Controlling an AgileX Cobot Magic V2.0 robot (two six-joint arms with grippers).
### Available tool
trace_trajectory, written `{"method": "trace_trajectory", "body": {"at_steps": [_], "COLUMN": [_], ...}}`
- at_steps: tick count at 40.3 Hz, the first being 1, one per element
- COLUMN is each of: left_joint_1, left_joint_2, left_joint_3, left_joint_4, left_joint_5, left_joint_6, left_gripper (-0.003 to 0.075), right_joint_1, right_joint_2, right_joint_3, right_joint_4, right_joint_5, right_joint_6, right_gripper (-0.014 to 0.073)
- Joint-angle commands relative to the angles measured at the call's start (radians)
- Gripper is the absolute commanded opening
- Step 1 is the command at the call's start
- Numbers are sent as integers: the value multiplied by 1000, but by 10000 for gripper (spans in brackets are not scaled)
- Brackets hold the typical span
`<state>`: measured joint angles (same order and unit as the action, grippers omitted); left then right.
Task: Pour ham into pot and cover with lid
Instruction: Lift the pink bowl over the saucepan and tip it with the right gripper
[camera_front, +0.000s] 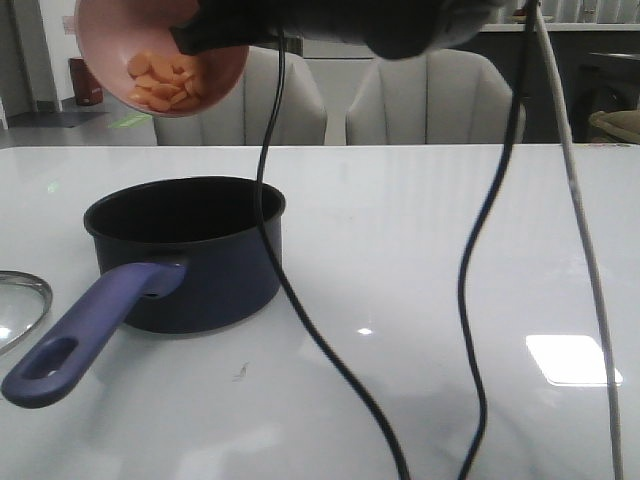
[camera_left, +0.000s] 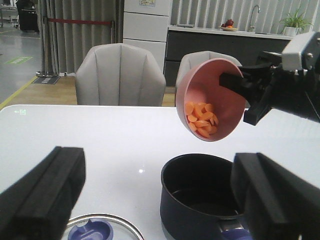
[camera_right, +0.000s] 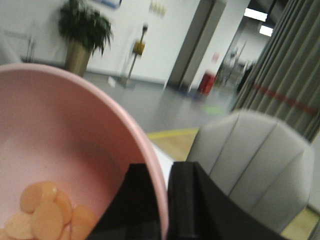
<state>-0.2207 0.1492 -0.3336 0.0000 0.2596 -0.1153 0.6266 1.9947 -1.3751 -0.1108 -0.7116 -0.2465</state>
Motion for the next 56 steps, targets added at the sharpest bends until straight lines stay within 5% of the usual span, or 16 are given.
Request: {"method": "trace_trajectory", "body": {"at_steps": [1, 6, 15, 22, 39, 44, 56], "left_joint_1": [-7, -7, -7, -7, -7, -7, -7], "left_joint_2": [9, 9, 9, 9, 9, 9, 9], "left_joint_3": [-29, -29, -29, -29, -29, -29, -29], "left_joint_4": [-7, -7, -7, -7, -7, -7, -7], "left_joint_5": [-80, -80, -80, -80, -80, -80, -80], "left_joint_6": [0, 0, 0, 0, 0, 0, 0], "left_gripper": [625, 625, 625, 625, 625, 625, 625], "right_joint_1": [0, 4, 49, 51, 51, 50, 37], "right_joint_2": [-55, -36, -5, -1, -26, -108, -326], "right_joint_3": [53, 113, 116, 116, 112, 111, 110], "right_joint_4": [-7, -3, -3, 12, 225, 355, 429], "right_joint_5": [-315, -472, -477, -506, -441, -183, 422], "right_joint_6": [-75, -250, -637, -691, -190, -15, -9], "right_gripper": [136, 136, 136, 136, 136, 136, 136]}}
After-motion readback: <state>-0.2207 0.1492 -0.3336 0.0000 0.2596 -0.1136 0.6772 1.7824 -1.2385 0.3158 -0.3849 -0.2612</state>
